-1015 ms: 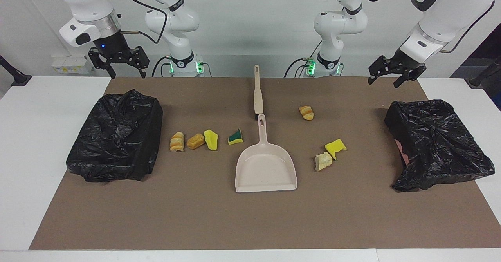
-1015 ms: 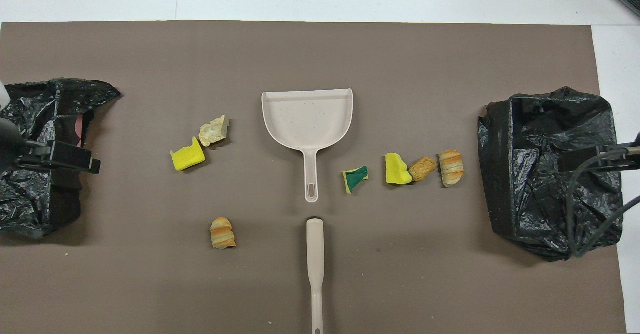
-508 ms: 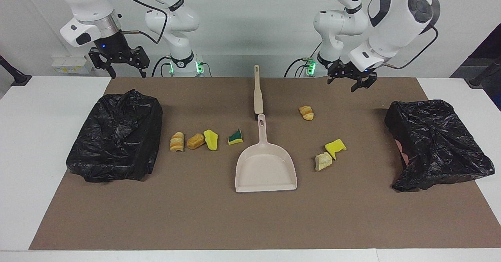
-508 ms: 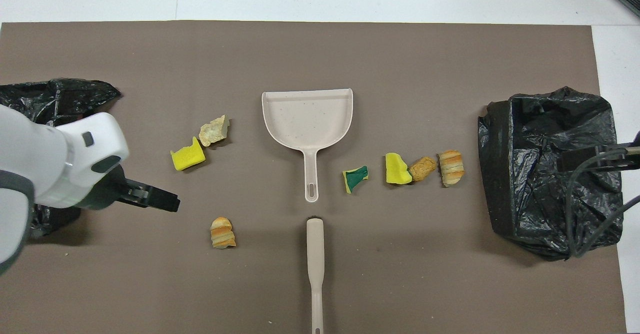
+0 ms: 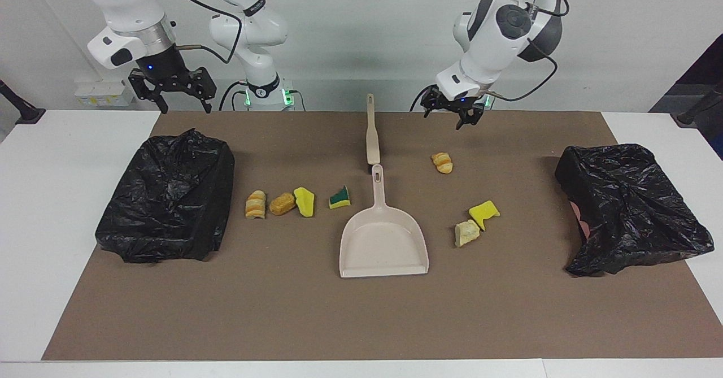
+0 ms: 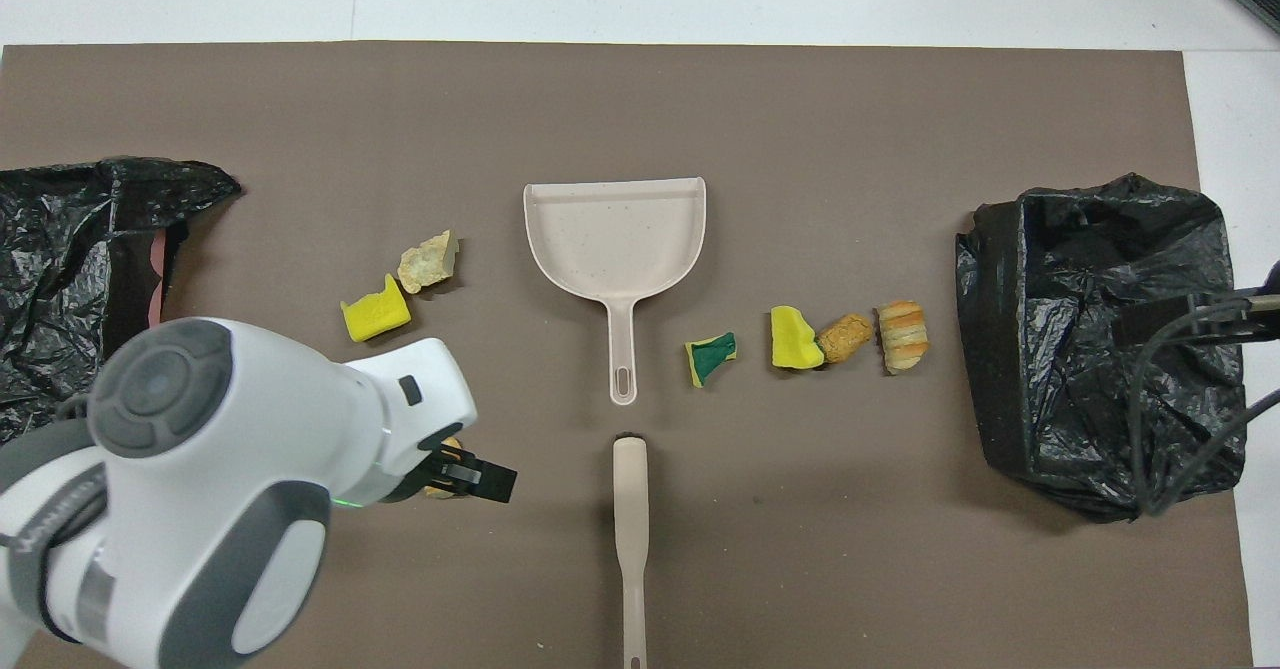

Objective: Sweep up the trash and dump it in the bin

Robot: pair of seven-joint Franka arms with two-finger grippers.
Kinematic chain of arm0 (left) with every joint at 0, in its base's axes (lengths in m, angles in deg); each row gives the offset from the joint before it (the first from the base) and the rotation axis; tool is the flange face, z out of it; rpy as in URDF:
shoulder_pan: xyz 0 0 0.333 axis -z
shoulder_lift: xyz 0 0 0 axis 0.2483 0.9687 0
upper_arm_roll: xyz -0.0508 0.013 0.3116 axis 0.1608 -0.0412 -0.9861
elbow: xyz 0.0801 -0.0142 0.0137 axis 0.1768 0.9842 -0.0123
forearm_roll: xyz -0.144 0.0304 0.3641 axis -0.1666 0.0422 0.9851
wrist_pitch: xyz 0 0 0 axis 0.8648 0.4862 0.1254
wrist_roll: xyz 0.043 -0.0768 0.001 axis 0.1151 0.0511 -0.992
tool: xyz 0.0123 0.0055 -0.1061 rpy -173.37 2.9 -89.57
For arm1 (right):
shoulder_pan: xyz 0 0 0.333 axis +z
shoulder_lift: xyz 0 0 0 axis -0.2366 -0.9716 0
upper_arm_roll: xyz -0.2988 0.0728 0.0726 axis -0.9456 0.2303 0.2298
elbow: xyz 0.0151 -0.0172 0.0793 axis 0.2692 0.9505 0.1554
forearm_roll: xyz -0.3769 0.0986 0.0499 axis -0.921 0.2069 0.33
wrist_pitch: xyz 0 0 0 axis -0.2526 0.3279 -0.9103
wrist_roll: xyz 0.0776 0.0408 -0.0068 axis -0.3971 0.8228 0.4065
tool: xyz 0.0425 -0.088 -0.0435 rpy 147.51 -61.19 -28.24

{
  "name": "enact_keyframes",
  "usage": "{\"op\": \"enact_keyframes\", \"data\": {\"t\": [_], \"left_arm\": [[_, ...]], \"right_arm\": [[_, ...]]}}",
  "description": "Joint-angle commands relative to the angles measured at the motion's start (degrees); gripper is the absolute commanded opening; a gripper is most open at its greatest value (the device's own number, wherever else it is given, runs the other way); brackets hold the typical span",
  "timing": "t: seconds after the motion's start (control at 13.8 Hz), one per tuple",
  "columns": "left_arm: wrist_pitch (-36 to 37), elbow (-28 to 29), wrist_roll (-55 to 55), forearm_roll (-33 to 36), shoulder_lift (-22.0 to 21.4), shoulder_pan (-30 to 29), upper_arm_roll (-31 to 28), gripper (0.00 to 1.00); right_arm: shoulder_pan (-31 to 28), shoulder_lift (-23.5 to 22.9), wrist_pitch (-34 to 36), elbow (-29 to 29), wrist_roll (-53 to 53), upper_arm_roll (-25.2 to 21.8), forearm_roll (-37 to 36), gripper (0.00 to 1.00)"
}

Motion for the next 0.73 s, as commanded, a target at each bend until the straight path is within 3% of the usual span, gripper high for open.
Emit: {"op": "enact_keyframes", "data": {"t": [0.0,0.22,0.36,0.65], "left_arm": [[-4.34,2.24,-7.96,0.3,0.11,7.45,-0.99,1.0],[-10.56,2.24,-20.05,4.68,6.86,17.19,-0.9,1.0],[-12.17,2.94,-23.87,4.97,9.51,20.47,-0.81,1.0],[-17.26,8.46,-32.82,4.97,9.53,28.02,-0.72,1.0]], "right_arm": [[-0.23,1.37,-0.02,2.38,0.05,0.37,0.3,1.0],[-0.14,1.46,0.15,2.47,0.14,0.37,0.39,1.0],[-0.14,1.81,0.06,2.64,0.14,0.37,0.39,1.0],[-0.14,1.99,0.15,3.08,0.14,0.37,0.39,1.0]]}}
